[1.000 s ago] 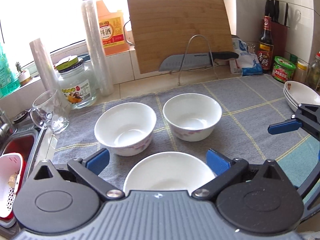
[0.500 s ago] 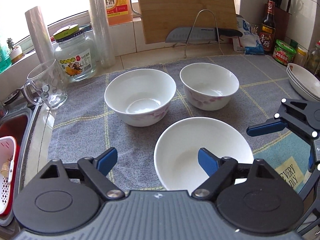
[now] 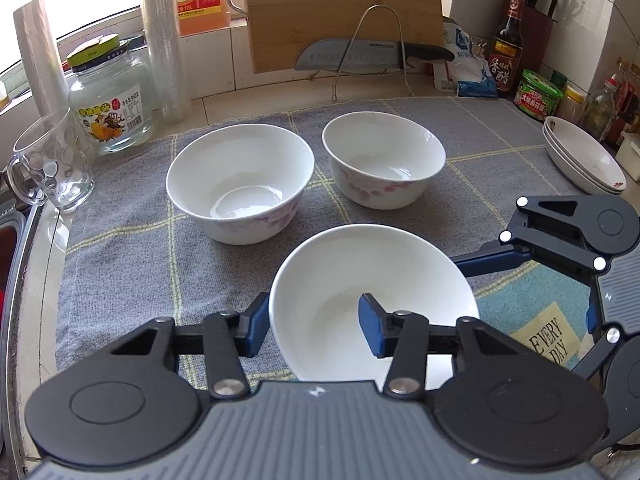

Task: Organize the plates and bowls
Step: 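Lift the bowl with the left tool and carry it toward the other bowls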

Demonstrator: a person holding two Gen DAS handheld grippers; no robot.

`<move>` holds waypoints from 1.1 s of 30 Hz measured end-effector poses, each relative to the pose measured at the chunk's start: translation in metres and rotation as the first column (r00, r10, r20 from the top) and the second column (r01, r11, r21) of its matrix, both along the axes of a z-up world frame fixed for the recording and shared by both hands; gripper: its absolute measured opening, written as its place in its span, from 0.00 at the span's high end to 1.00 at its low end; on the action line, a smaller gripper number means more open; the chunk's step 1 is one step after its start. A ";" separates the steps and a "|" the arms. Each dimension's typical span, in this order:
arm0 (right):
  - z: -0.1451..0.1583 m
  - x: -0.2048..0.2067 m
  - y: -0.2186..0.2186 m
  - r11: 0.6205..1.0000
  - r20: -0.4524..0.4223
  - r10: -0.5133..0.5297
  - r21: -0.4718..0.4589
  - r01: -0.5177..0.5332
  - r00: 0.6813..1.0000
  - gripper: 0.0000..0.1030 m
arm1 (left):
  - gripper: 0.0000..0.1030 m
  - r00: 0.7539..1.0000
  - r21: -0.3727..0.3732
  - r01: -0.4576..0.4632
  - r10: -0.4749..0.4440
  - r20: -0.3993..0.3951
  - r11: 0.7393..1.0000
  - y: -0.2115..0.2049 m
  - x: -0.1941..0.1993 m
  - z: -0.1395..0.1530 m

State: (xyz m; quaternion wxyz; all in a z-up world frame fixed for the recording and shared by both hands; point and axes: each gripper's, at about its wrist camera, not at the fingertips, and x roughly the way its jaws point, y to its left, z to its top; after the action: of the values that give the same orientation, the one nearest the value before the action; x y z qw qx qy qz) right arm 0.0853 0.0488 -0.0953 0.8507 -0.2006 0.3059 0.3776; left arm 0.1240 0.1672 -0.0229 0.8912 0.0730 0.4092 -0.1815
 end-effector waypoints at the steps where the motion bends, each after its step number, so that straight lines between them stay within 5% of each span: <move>1: 0.000 0.000 0.000 1.000 0.000 0.001 0.001 -0.001 1.000 0.20 | 0.55 1.000 0.000 0.002 -0.002 0.000 1.000 -0.001 0.000 0.000; 17: 0.011 -0.005 -0.012 1.000 -0.009 -0.027 0.011 0.027 1.000 0.21 | 0.56 0.999 -0.012 0.045 -0.044 0.014 0.999 -0.012 -0.003 0.009; 33: 0.019 -0.018 -0.078 0.979 -0.010 -0.202 -0.025 0.202 0.979 0.21 | 0.56 0.973 -0.037 0.230 -0.230 0.018 0.972 -0.089 0.008 0.009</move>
State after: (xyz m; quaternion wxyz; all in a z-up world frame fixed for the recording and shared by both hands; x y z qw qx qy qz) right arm 0.0674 -0.0295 -0.0767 0.8802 -0.1765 0.3344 0.2868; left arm 0.1321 0.0783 -0.0135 0.8681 0.1037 0.3884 -0.2911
